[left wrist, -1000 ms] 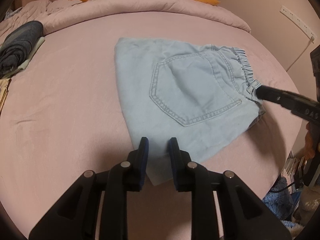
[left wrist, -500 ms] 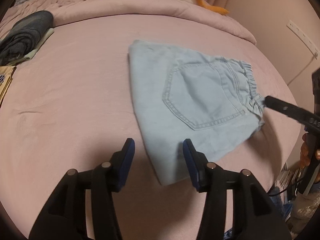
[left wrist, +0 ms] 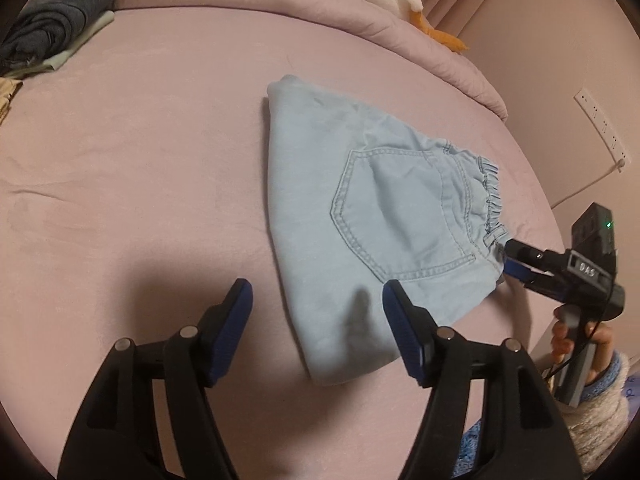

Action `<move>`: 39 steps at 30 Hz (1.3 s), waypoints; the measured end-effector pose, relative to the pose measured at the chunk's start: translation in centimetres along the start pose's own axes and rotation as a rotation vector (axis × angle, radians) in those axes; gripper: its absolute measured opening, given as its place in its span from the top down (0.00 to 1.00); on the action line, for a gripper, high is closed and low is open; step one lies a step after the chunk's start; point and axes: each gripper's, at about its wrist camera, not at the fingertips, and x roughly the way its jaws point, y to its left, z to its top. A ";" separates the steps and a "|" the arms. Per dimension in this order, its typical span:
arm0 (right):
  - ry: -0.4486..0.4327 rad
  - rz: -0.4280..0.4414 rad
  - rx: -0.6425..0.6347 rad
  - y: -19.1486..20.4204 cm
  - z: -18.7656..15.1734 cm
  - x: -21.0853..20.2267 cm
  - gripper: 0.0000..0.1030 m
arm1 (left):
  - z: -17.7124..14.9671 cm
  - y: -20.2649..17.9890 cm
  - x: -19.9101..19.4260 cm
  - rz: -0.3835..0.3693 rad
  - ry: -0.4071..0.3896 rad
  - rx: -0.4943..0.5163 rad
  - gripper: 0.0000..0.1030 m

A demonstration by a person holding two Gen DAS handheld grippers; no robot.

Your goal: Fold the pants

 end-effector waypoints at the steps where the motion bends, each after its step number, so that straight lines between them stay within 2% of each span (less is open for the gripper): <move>1: 0.005 0.000 0.000 0.0 0.0 0.1 0.33 | 0.0 0.0 0.1 -0.003 0.003 -0.001 0.35; 21: 0.054 0.008 -0.096 1.5 1.6 2.2 0.33 | 1.2 0.4 2.0 -0.002 0.041 0.029 0.35; 39: 0.065 0.000 -0.164 2.4 2.5 3.2 0.29 | 2.3 -1.0 3.3 -0.006 0.055 0.078 0.31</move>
